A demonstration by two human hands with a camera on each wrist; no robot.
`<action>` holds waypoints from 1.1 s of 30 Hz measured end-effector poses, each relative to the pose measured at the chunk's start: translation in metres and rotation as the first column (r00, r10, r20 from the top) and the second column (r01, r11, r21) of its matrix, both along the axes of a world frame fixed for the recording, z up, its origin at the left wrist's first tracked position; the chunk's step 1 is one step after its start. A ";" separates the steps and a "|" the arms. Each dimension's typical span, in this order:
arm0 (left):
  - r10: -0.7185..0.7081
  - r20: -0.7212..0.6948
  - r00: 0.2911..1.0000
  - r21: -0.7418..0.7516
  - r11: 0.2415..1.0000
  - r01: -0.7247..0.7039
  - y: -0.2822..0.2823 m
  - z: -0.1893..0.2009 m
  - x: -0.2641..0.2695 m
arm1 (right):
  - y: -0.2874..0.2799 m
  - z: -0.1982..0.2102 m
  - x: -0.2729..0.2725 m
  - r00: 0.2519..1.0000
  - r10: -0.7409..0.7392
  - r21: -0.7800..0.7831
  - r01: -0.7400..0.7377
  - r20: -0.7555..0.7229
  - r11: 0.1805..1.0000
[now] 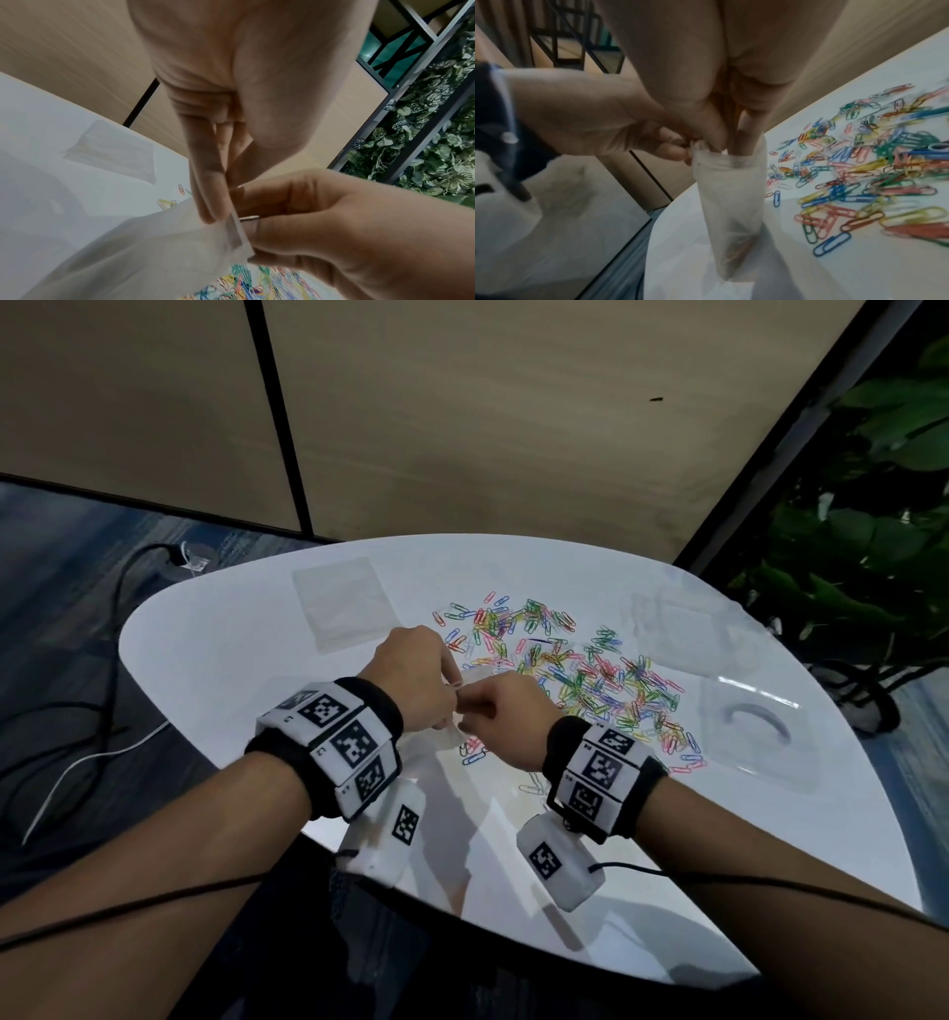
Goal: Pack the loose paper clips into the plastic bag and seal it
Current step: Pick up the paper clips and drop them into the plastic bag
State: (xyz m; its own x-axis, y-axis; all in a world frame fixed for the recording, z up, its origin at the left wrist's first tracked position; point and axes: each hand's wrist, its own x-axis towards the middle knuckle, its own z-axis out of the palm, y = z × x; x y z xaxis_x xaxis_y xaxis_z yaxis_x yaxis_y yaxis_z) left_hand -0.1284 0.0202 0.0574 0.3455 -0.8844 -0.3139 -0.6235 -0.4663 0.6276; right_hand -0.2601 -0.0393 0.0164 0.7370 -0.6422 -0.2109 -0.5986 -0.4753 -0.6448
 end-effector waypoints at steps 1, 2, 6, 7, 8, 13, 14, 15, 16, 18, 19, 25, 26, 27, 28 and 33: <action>0.010 0.008 1.000 -0.006 1.000 -0.010 0.000 0.002 0.001 | 0.000 0.005 -0.003 0.997 -0.030 0.007 0.030 0.067 1.000; 0.018 0.018 1.000 -0.013 1.000 -0.017 -0.001 0.004 0.002 | -0.002 0.008 -0.008 0.986 -0.081 0.025 0.079 0.144 0.997; 0.036 0.064 0.997 -0.018 0.999 -0.035 0.000 0.013 0.004 | -0.012 0.008 -0.045 0.969 -0.235 0.019 0.234 0.071 0.972; 0.030 0.078 0.997 -0.020 0.999 -0.029 0.001 0.015 0.004 | -0.013 0.004 -0.057 0.964 -0.243 0.007 0.245 -0.109 0.970; 0.022 0.087 0.996 -0.020 1.000 -0.021 0.001 0.017 0.004 | -0.012 -0.002 -0.070 0.925 -0.236 0.020 0.253 -0.298 0.967; -0.013 0.115 0.993 0.000 1.000 0.013 0.004 0.019 0.001 | 0.013 -0.047 -0.115 0.752 -0.219 0.150 0.388 -0.621 0.909; -0.017 0.121 0.992 0.008 1.000 0.016 0.005 0.019 0.001 | 0.018 -0.056 -0.118 0.751 -0.248 0.119 0.398 -0.612 0.910; -0.018 0.125 0.992 0.016 1.000 0.016 0.006 0.018 0.002 | 0.021 -0.064 -0.120 0.756 -0.290 0.080 0.411 -0.587 0.908; -0.015 0.126 0.992 0.021 1.000 0.012 0.007 0.017 0.002 | 0.023 -0.070 -0.120 0.766 -0.331 0.049 0.426 -0.551 0.903; -0.008 0.128 0.992 0.027 1.000 0.005 0.009 0.017 0.004 | 0.021 -0.075 -0.118 0.781 -0.390 0.042 0.467 -0.487 0.883; -0.007 0.128 0.992 0.033 0.999 0.003 0.010 0.017 0.005 | 0.018 -0.075 -0.116 0.786 -0.415 0.053 0.490 -0.458 0.870; -0.028 0.141 0.990 0.053 0.998 0.020 0.006 0.017 0.004 | -0.010 -0.067 -0.099 0.765 -0.453 0.012 0.515 -0.458 0.857; -0.036 0.145 0.989 0.057 0.998 0.028 0.004 0.017 0.002 | -0.015 -0.066 -0.096 0.764 -0.450 0.003 0.509 -0.463 0.861; -0.043 0.145 0.988 0.059 0.998 0.035 0.002 0.016 0.001 | -0.020 -0.065 -0.093 0.770 -0.448 -0.004 0.501 -0.455 0.865; -0.049 0.143 0.988 0.062 0.997 0.041 0.001 0.015 0.000 | -0.024 -0.065 -0.089 0.779 -0.445 -0.017 0.488 -0.442 0.872; -0.061 0.145 0.988 0.068 0.996 0.051 -0.003 0.011 0.002 | -0.033 -0.075 -0.074 0.848 -0.338 -0.186 0.285 -0.407 0.940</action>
State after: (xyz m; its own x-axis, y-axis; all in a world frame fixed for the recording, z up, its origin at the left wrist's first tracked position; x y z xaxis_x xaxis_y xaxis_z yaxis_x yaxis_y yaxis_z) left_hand -0.1260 0.0176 0.0686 0.3424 -0.8834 -0.3200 -0.7329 -0.4643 0.4973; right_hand -0.3339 -0.0719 -0.0589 0.3480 -0.8616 -0.3695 -0.9310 -0.2712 -0.2445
